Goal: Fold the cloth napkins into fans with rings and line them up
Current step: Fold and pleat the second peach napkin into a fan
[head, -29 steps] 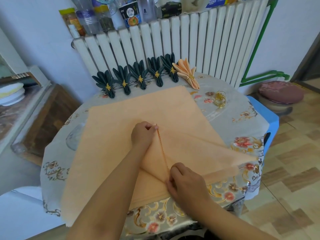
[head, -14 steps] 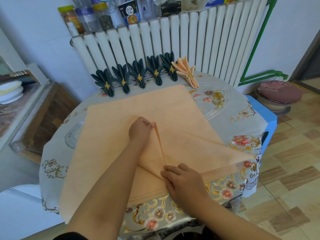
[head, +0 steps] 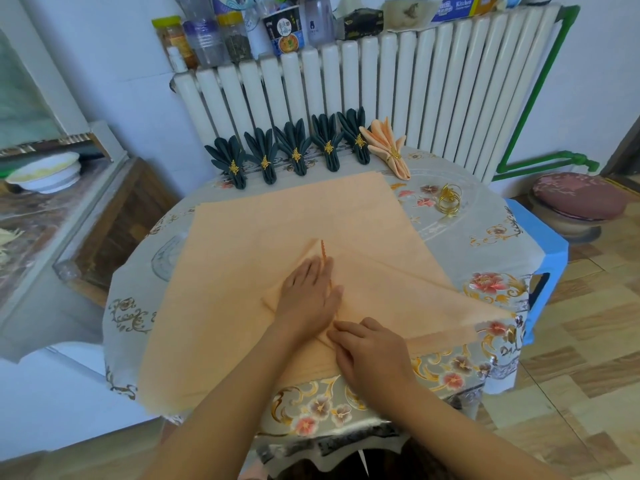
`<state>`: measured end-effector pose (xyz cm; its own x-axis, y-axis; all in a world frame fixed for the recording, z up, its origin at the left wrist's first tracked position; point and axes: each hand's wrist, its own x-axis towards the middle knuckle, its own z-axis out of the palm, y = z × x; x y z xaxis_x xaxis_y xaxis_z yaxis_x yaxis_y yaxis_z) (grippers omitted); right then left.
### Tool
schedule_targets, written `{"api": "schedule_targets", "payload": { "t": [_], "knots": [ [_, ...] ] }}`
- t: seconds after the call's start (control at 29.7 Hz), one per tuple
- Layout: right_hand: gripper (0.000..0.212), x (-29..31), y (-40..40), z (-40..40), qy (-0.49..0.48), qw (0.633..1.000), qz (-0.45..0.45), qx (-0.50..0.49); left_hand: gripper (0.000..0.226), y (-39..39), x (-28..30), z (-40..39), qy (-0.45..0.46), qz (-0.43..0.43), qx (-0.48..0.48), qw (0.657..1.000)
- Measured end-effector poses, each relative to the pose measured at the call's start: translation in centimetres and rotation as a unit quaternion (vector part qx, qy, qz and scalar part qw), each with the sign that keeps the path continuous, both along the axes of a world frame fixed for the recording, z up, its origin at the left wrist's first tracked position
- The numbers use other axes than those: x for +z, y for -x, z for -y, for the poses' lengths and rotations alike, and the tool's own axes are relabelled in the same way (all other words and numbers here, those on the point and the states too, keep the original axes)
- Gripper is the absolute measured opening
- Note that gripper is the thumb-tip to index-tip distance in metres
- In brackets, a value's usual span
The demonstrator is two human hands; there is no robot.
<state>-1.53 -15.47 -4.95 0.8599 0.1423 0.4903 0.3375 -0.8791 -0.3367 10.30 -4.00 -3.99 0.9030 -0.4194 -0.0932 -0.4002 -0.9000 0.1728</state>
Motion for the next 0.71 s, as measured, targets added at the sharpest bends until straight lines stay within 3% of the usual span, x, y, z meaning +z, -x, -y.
{"api": "schedule_targets", "payload": {
  "t": [0.24,0.4,0.54,0.64,0.71],
  "knots": [
    [0.018,0.3,0.3,0.3,-0.043,0.997,-0.059,0.01,0.058,0.2,0.1,-0.1,-0.037,-0.005,-0.003,0.999],
    [0.023,2.3,-0.8,2.5,-0.106,0.978,-0.178,0.027,0.059,0.1,0.1,-0.2,-0.042,-0.003,-0.01,0.999],
    [0.031,3.8,-2.0,7.0,-0.061,0.983,-0.142,-0.098,0.059,0.2,0.0,-0.1,-0.04,-0.005,-0.008,0.999],
    [0.041,4.5,-3.1,10.8,0.031,0.957,-0.223,-0.184,0.059,0.1,0.1,-0.3,-0.041,-0.009,-0.009,0.999],
    [0.039,5.2,-3.4,12.9,0.005,0.936,-0.304,-0.179,0.058,0.0,0.1,-0.3,-0.039,-0.006,-0.012,0.999]
  ]
}}
